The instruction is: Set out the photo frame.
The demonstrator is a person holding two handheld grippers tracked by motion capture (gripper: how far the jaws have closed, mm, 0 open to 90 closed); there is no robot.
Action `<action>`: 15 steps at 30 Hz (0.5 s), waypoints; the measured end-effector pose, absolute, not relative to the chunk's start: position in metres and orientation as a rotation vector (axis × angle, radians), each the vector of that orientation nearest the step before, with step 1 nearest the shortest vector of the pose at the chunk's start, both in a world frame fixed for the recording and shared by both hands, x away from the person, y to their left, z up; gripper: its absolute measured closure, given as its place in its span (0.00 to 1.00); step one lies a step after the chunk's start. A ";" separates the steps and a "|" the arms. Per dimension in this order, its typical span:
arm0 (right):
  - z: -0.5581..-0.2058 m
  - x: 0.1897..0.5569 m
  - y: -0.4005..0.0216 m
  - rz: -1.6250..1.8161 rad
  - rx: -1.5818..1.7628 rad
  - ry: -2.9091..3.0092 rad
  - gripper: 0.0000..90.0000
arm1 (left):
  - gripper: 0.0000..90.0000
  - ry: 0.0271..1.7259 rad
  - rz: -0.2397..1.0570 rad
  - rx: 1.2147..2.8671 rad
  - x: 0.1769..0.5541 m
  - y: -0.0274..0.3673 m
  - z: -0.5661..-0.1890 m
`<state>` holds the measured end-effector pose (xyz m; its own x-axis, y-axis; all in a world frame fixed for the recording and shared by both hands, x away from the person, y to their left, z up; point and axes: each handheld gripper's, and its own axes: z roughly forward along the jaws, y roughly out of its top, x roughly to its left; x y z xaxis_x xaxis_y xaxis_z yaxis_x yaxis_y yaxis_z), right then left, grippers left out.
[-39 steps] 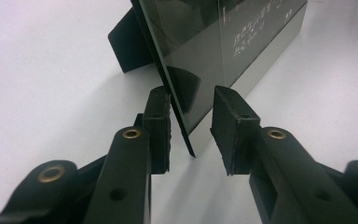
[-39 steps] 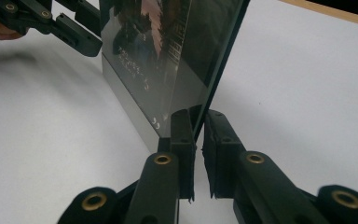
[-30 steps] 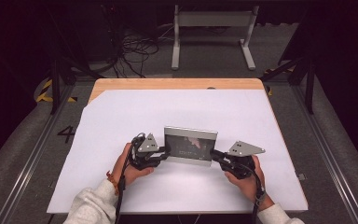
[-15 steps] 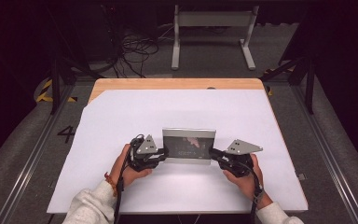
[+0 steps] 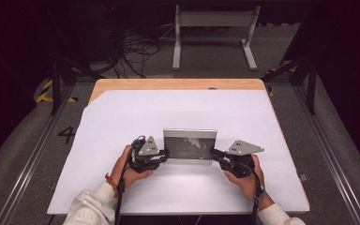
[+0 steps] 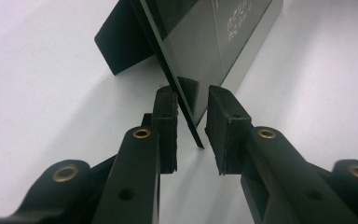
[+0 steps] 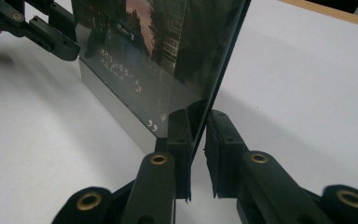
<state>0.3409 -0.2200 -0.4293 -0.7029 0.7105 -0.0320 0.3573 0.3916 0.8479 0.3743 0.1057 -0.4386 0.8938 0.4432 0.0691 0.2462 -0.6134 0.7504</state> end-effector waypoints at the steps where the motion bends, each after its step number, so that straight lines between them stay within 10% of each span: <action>1: -0.429 0.341 -0.220 1.235 0.920 2.264 0.89 | 0.82 0.491 0.316 2.255 0.374 0.106 -0.439; 15: -0.423 0.332 -0.223 1.160 0.854 2.248 0.88 | 0.70 0.478 0.374 2.244 0.362 0.116 -0.433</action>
